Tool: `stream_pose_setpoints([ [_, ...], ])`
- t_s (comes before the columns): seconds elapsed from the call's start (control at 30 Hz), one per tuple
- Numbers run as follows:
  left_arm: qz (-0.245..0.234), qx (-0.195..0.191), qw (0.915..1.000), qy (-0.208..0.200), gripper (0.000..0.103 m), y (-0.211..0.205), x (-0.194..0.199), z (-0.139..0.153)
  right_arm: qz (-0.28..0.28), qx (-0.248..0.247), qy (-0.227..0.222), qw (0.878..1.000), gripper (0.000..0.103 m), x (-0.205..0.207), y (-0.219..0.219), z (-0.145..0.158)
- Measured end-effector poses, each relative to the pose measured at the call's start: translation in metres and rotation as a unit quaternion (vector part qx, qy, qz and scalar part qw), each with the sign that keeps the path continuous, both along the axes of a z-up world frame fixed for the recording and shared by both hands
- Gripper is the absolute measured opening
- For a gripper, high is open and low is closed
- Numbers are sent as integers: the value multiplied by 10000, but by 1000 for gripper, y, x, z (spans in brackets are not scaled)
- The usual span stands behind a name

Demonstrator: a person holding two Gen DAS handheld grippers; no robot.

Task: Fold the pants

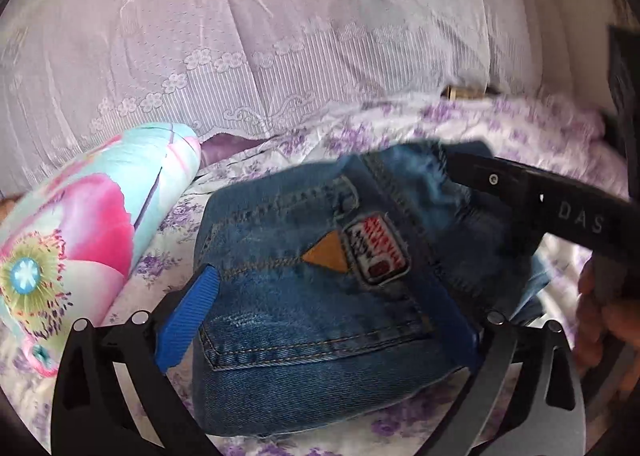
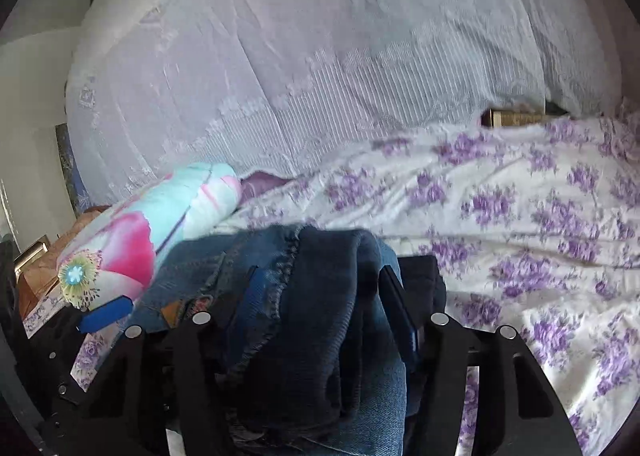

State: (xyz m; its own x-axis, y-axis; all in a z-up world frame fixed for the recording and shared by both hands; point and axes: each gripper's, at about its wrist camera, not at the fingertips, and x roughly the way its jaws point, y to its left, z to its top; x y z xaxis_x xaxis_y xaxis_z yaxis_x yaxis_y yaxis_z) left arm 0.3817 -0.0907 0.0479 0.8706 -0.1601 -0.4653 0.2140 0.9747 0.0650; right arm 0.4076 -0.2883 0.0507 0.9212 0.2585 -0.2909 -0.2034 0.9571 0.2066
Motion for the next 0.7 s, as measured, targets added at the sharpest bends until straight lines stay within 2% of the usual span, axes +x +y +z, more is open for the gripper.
stream_pose_setpoints([
  [0.07,143,-277,9995,-81,98,10,-1,7,-142,-131,-105,9998,61,-6,1,0],
  [0.17,339,-410,9985,157,98,18,10,1,-455,-353,370,9977,69,11,0,-14],
  [0.23,409,-467,9967,523,99,22,23,-13,-510,-79,530,9973,87,16,-11,-24],
  [0.3,421,-522,9966,480,99,25,22,-15,-490,10,571,9972,90,16,-14,-23],
  [0.4,474,-314,9979,321,98,19,17,-15,-590,-275,389,9971,97,5,-6,-26],
  [0.7,576,-384,9975,105,98,23,-12,-12,-875,-128,188,9959,99,-31,-14,-28],
])
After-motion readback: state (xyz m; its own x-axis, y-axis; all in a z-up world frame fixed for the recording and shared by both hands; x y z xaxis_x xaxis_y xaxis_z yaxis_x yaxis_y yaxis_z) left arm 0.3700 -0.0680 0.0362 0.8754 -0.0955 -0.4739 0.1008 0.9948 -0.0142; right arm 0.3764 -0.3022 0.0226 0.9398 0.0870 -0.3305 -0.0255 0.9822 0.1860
